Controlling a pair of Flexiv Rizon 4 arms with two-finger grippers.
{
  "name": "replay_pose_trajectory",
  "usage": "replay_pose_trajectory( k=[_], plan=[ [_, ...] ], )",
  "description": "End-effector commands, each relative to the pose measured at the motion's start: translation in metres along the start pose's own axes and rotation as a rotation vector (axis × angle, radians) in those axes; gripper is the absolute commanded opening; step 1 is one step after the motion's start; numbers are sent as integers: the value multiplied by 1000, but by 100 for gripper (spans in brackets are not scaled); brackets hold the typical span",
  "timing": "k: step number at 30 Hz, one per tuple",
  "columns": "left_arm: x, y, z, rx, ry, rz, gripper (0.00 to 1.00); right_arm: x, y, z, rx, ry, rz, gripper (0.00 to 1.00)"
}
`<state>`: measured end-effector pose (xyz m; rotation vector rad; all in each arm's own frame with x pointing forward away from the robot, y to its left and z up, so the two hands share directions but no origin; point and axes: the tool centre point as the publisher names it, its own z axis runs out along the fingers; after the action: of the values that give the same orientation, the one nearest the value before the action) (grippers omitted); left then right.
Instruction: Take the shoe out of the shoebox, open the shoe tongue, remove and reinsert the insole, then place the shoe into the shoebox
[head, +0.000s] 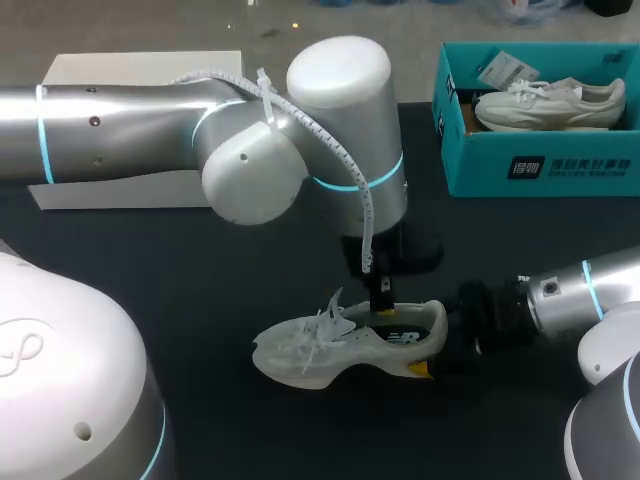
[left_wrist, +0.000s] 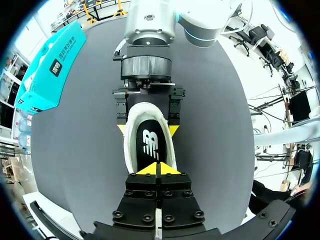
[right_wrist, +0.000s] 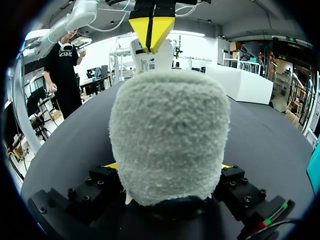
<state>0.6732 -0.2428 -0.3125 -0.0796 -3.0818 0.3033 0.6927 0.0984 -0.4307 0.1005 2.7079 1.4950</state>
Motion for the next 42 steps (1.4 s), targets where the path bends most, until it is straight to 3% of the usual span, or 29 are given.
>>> replay_pose_trajectory(
  k=[1, 14, 36, 37, 40, 42],
  plan=[
    [-1, -12, 33, -5, 28, 5, 0, 1, -1, 4, 4, -3, 0, 0],
    [-8, -18, 68, -34, 54, 1, 0, 1, -1, 4, 4, -3, 0, 0],
    [21, 15, 86, -80, 195, -3, 0, 1, -1, 4, 4, -3, 0, 0],
    [21, 16, 87, -77, 206, -3, 15, 1, -1, 4, 4, -3, 0, 0],
    [21, 18, 91, -75, 214, -5, 17, 1, -1, 4, 4, -3, 0, 0],
    [21, 18, 92, -75, 213, -6, 26, 1, -1, 4, 4, -3, 0, 0]
  ],
)
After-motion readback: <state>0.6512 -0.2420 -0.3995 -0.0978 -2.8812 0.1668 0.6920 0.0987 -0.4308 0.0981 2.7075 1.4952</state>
